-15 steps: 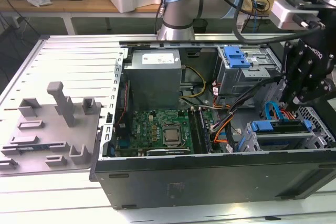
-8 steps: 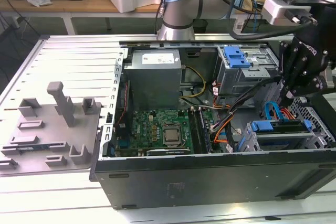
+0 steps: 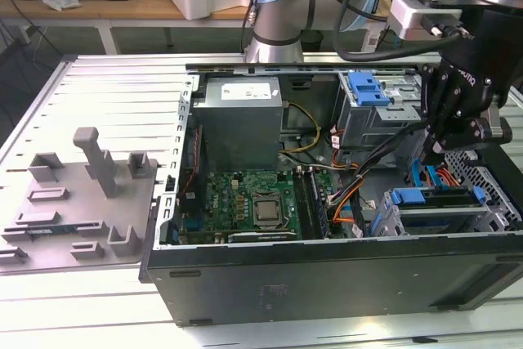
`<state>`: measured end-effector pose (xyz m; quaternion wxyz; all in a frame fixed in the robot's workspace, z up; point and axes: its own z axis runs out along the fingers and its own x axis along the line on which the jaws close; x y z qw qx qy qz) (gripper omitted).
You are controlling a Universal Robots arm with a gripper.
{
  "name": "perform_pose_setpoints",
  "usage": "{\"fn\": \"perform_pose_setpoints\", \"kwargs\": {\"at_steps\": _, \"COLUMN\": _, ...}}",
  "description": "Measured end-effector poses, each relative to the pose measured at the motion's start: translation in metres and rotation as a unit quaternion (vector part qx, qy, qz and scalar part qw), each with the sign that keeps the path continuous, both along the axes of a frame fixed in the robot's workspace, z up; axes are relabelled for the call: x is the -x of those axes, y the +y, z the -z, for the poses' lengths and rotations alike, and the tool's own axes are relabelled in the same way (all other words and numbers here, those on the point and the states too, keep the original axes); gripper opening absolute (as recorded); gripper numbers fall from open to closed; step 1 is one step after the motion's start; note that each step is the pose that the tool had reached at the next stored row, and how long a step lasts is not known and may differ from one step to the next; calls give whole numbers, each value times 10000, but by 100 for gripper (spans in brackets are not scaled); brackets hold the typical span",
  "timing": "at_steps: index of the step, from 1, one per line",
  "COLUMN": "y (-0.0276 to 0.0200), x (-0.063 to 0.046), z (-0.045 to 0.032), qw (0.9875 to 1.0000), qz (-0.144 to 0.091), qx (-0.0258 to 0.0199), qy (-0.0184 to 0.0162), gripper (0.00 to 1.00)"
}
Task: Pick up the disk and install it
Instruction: 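Insert the second disk wire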
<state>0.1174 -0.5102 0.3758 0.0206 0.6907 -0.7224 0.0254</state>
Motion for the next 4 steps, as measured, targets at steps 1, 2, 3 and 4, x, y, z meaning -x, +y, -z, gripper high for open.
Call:
{"fn": "perform_pose_setpoints", "kwargs": {"at_steps": 1, "y": 0, "x": 2, "z": 0, "qw": 10000, "qz": 0, "qx": 0, "qy": 0, "gripper": 11}}
{"fn": "perform_pose_setpoints", "kwargs": {"at_steps": 2, "y": 0, "x": 4, "z": 0, "qw": 10000, "qz": 0, "qx": 0, "qy": 0, "gripper": 11}}
{"fn": "perform_pose_setpoints", "kwargs": {"at_steps": 3, "y": 0, "x": 4, "z": 0, "qw": 10000, "qz": 0, "qx": 0, "qy": 0, "gripper": 11}}
{"fn": "perform_pose_setpoints", "kwargs": {"at_steps": 4, "y": 0, "x": 4, "z": 0, "qw": 10000, "qz": 0, "qx": 0, "qy": 0, "gripper": 11}}
